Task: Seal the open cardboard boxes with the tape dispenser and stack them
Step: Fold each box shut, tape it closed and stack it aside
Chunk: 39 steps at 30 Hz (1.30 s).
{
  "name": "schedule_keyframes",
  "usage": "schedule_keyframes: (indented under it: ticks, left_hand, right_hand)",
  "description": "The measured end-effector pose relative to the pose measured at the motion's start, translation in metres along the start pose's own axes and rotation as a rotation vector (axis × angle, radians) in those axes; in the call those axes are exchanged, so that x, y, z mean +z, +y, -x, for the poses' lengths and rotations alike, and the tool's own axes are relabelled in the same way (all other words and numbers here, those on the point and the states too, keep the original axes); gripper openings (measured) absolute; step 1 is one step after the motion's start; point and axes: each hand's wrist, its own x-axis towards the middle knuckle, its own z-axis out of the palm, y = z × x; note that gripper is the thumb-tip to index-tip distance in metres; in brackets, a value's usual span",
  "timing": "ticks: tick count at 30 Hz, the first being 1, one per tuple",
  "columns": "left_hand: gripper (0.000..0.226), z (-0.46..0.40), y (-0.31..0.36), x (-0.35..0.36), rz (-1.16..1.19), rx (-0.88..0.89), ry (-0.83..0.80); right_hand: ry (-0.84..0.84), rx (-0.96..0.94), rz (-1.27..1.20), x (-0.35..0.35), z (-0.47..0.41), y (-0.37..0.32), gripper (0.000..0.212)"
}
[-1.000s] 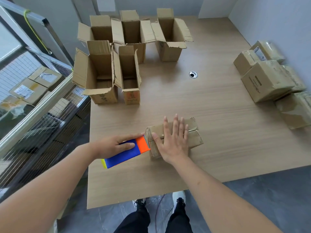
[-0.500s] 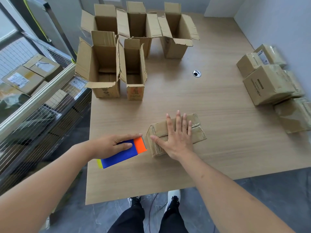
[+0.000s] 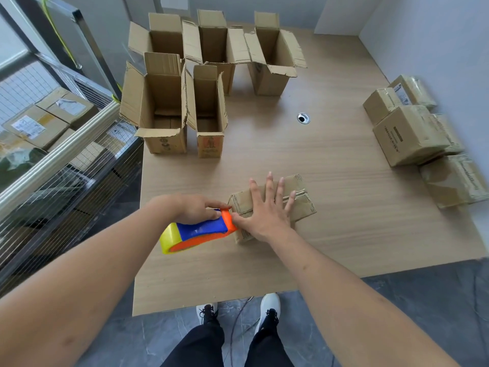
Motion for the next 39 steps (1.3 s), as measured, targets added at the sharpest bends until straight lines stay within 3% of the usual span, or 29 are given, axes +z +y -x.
schedule_keyframes:
  ticks: [4,10,17,23,25,29,31,35,39]
  left_hand:
    - [0.046,-0.002,-0.02,0.011,-0.129,-0.065,0.009]
    - [0.051,0.02,-0.055,0.021,0.089,-0.024,0.146]
    - [0.062,0.061,-0.059,0.023,0.169,0.201,0.28]
    - [0.076,0.089,-0.037,0.039,0.195,0.327,0.451]
    - [0.079,0.096,-0.026,0.045,0.224,0.372,0.511]
    - [0.086,0.105,0.002,0.052,0.242,0.405,0.573]
    - [0.087,0.109,0.017,0.056,0.263,0.408,0.582]
    - [0.087,0.12,0.046,0.063,0.277,0.406,0.599]
    - [0.086,0.126,0.074,0.069,0.293,0.416,0.621]
  right_hand:
    - [-0.055,0.052,-0.014,-0.001,0.012,-0.006,0.108]
    - [0.001,0.121,-0.006,0.009,0.022,-0.016,0.103]
    - [-0.132,-0.331,0.152,-0.014,0.014,0.014,0.101]
    - [-0.229,-0.586,0.291,-0.037,0.011,0.04,0.099]
    - [-0.267,-0.623,0.143,-0.045,0.015,0.046,0.089]
    - [-0.256,-0.457,-0.789,-0.066,0.036,0.032,0.046]
    - [-0.284,-0.43,-1.09,-0.076,0.049,0.025,0.036]
    - [-0.312,-0.458,-1.169,-0.084,0.066,0.034,0.02]
    - [-0.405,-0.459,-1.274,-0.09,0.072,0.059,0.023]
